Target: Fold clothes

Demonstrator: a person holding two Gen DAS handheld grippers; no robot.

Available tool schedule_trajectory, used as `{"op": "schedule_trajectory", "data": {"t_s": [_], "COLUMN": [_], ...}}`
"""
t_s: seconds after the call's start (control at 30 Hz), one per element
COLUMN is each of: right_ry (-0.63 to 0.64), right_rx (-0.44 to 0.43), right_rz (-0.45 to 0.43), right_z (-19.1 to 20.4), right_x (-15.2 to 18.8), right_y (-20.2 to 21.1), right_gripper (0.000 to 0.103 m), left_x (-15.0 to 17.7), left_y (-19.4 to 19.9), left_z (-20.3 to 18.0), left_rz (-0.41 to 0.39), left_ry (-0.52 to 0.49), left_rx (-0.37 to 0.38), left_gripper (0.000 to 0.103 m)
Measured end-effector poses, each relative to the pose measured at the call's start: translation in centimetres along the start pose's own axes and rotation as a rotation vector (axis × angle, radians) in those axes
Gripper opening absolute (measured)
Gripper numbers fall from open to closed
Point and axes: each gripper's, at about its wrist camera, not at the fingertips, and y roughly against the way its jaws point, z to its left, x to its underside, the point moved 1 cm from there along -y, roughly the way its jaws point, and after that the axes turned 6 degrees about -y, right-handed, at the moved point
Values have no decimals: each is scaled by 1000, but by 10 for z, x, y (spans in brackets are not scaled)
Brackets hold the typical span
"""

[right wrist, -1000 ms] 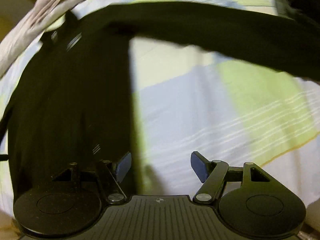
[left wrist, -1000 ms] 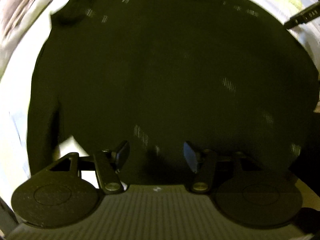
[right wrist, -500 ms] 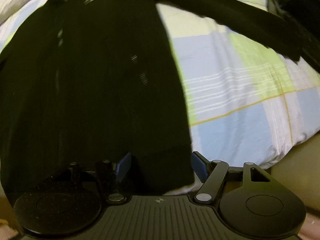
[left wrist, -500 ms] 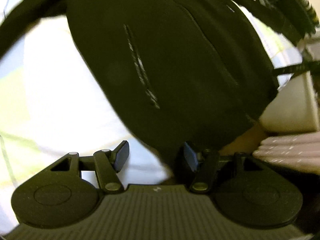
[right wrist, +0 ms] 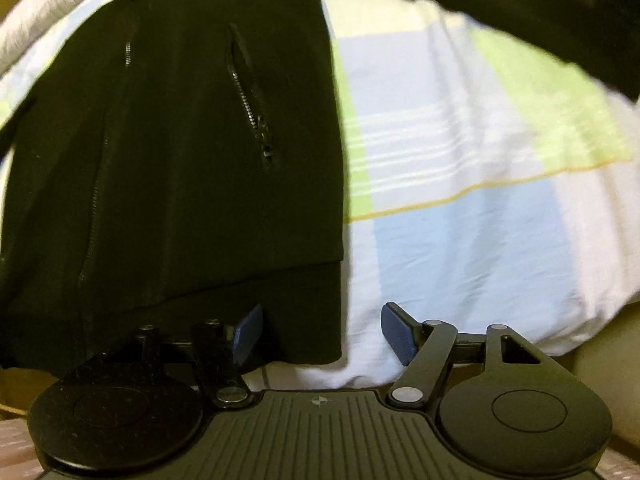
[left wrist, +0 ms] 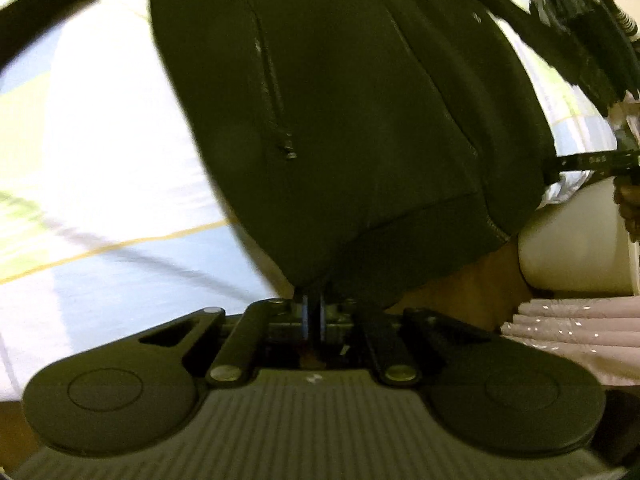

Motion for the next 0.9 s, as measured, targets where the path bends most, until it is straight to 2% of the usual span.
{"op": "schedule_trajectory", "data": {"t_s": [0.03, 0.1, 0.13, 0.17, 0.27, 0.37, 0.53, 0.7, 0.73, 0.77, 0.8, 0.83, 0.9], "right_ry": [3, -4, 4, 21, 44, 60, 89, 77, 84, 91, 98, 102, 114], "right_rx": [-19, -63, -77, -85, -103, -136, -73, 12, 31, 51, 70, 71, 49], "right_rz": [4, 18, 24, 29, 41, 56, 106, 110, 93, 77, 60, 45, 19], "right_z": [-1, -1, 0, 2, 5, 9, 14, 3, 4, 4, 5, 7, 19], "right_x": [-1, -1, -1, -1, -4, -5, -8, -15, -18, -22, -25, -30, -42], "right_y": [-2, -3, -2, -1, 12, 19, 5, 14, 20, 26, 32, 38, 49], "right_gripper": [54, 40, 24, 16, 11, 11, 10, 12, 22, 44, 56, 65, 65], "left_x": [2, 6, 7, 7, 8, 14, 14, 18, 20, 22, 23, 23, 23], "left_y": [2, 1, 1, 3, 13, 21, 3, 22, 30, 39, 47, 57, 76], "left_z": [-1, -3, -4, -6, -8, -2, -7, -5, -1, 3, 7, 11, 23], "left_rz": [0, 8, 6, 2, -13, -14, 43, 51, 41, 32, 20, 3, -36], "left_ry": [-2, -4, 2, -1, -3, 4, -3, 36, 44, 52, 64, 80, 104], "left_rx": [-9, -26, -33, -41, -69, -102, -109, -130, -149, -167, -184, -199, -235], "left_gripper": [4, 4, 4, 4, 4, 4, 3, 10, 10, 11, 14, 15, 22]}}
